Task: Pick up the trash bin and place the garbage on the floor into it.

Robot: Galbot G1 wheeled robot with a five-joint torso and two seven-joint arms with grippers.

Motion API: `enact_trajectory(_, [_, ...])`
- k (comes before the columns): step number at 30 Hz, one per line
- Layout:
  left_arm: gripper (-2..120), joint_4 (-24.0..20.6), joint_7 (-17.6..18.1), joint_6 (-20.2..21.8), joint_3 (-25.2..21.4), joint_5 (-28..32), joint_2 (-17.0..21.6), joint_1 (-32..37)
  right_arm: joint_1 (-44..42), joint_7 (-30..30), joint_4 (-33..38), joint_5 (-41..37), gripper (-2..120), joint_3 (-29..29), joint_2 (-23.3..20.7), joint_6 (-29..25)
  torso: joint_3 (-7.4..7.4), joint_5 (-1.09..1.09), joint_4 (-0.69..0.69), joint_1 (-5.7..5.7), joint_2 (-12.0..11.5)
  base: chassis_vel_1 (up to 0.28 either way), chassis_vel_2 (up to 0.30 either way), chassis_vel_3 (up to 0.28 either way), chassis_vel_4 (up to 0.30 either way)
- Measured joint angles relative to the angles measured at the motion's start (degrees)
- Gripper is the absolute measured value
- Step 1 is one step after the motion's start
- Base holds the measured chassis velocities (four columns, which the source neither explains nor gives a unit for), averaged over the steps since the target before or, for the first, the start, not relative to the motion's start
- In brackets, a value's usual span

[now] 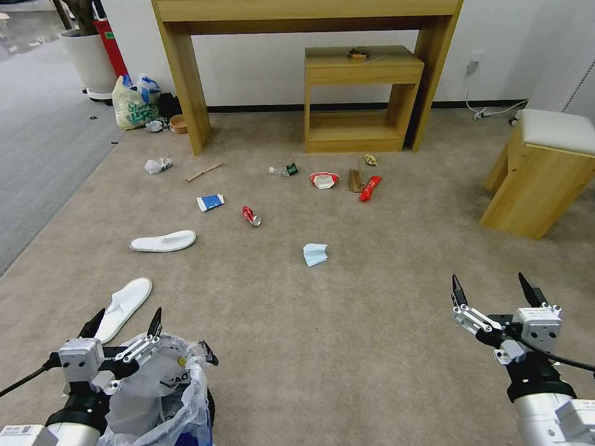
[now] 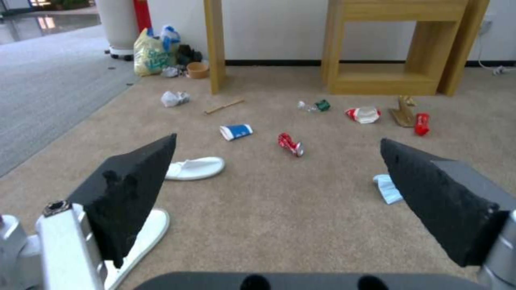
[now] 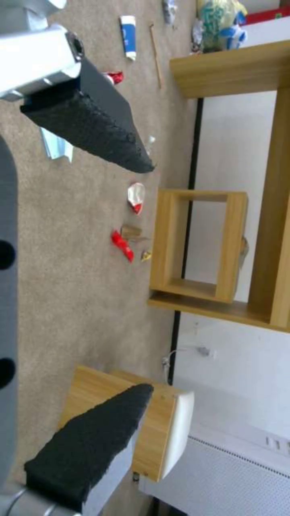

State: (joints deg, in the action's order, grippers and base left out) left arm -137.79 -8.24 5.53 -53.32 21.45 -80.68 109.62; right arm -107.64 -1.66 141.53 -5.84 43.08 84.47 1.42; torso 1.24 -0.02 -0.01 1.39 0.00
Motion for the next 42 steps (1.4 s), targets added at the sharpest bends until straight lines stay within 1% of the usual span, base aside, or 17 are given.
enact_trajectory(3, [100,0.15,0.05,0.87,-0.18,0.59,0.4,-0.58,0.67,-0.26,-0.65,0.04,100,0.09,0.0,0.29,0.0,0.0,0.0,0.0,0.0,0.0,0.0,0.0,0.0])
enact_trajectory(16, [100,1.44,0.4,1.64,-0.08,1.11,1.7,-1.73,1.11,-0.7,-1.4,0.18,100,0.69,0.27,0.59,0.0,0.0,0.0,0.0,0.0,0.0,0.0,0.0,0.0])
enact_trajectory(20, [100,2.33,0.3,1.89,-0.53,2.49,2.38,-1.94,1.31,-0.7,-1.67,0.54,100,0.28,0.61,0.59,0.0,0.0,0.0,0.0,-0.01,0.0,0.0,0.0,0.0])
enact_trajectory(23, [100,4.08,-1.13,3.49,-1.84,5.82,3.97,-2.26,1.35,-0.7,-1.86,0.59,100,0.24,0.64,0.59,0.0,-0.01,0.0,0.0,-0.01,0.0,0.0,0.0,0.0])
enact_trajectory(24, [100,4.08,-1.13,3.49,-1.84,5.82,3.97,-2.26,1.35,-0.7,-1.86,0.59,100,0.24,0.64,0.59,0.0,-0.01,0.0,0.0,-0.01,0.0,0.0,0.0,0.0])
enact_trajectory(28, [100,6.64,-1.69,6.83,-4.78,8.13,9.2,-2.34,1.23,-0.77,-2.36,0.56,100,0.44,0.42,0.44,0.0,-0.02,0.0,0.0,-0.01,0.0,0.0,0.0,0.0])
enact_trajectory(29, [100,6.64,-1.69,6.83,-4.78,8.13,9.2,-2.34,1.23,-0.77,-2.36,0.56,100,0.44,0.42,0.44,0.0,-0.02,0.0,0.0,-0.01,0.0,0.0,0.0,0.0])
enact_trajectory(32, [100,8.47,-2.63,9.56,-7.29,8.81,13.22,-1.33,1.22,-0.96,-3.15,0.53,100,0.36,0.44,0.01,0.0,-0.01,0.0,0.0,-0.01,0.0,0.0,0.0,0.0])
enact_trajectory(33, [100,8.47,-2.63,9.56,-7.29,8.81,13.22,-1.33,1.22,-0.96,-3.15,0.53,100,0.36,0.44,0.01,0.0,-0.01,0.0,0.0,-0.01,0.0,0.0,0.0,0.0])
enact_trajectory(34, [100,9.08,-3.45,11.05,-8.5,9.14,14.75,-0.84,1.23,-0.99,-3.46,0.5,100,0.32,0.48,-0.23,0.0,-0.01,0.0,0.0,-0.01,0.0,0.0,0.0,0.0])
enact_trajectory(36, [100,10.09,-5.19,15.63,-10.69,10.54,17.22,0.04,1.19,-1.03,-3.99,0.33,100,0.31,0.51,-0.54,0.0,-0.01,0.0,0.0,-0.01,0.0,0.0,0.0,0.0])
enact_trajectory(37, [100,10.09,-5.19,15.63,-10.69,10.54,17.22,0.04,1.19,-1.03,-3.99,0.33,100,0.31,0.51,-0.54,0.0,-0.01,0.0,0.0,-0.01,0.0,0.0,0.0,0.0])
enact_trajectory(38, [100,10.44,-5.47,17.0,-11.22,11.05,17.9,0.25,1.17,-1.04,-4.15,0.29,100,0.31,0.51,-0.65,0.0,-0.01,0.0,0.0,-0.01,0.0,0.0,0.0,0.0])
enact_trajectory(39, [100,11.63,-5.93,20.34,-12.14,12.37,19.56,0.58,1.12,-1.06,-4.56,0.18,100,0.36,0.44,-1.02,0.0,0.0,0.01,0.0,-0.01,0.0,0.0,0.0,0.0])
enact_trajectory(40, [100,12.53,-6.02,22.2,-12.48,13.1,20.49,0.61,1.08,-1.08,-4.86,0.12,100,0.45,0.41,-1.27,0.0,-0.01,0.0,0.0,-0.01,0.0,0.0,0.0,0.0])
enact_trajectory(41, [100,12.53,-6.02,22.2,-12.48,13.1,20.49,0.61,1.08,-1.08,-4.86,0.12,100,0.45,0.41,-1.27,0.0,-0.01,0.0,0.0,-0.01,0.0,0.0,0.0,0.0])
enact_trajectory(42, [100,13.74,-6.06,24.32,-12.62,14.47,21.8,0.6,1.01,-1.09,-5.29,-0.06,100,0.56,0.39,-1.52,0.0,-0.02,0.0,0.0,-0.01,0.0,0.0,0.0,0.0])
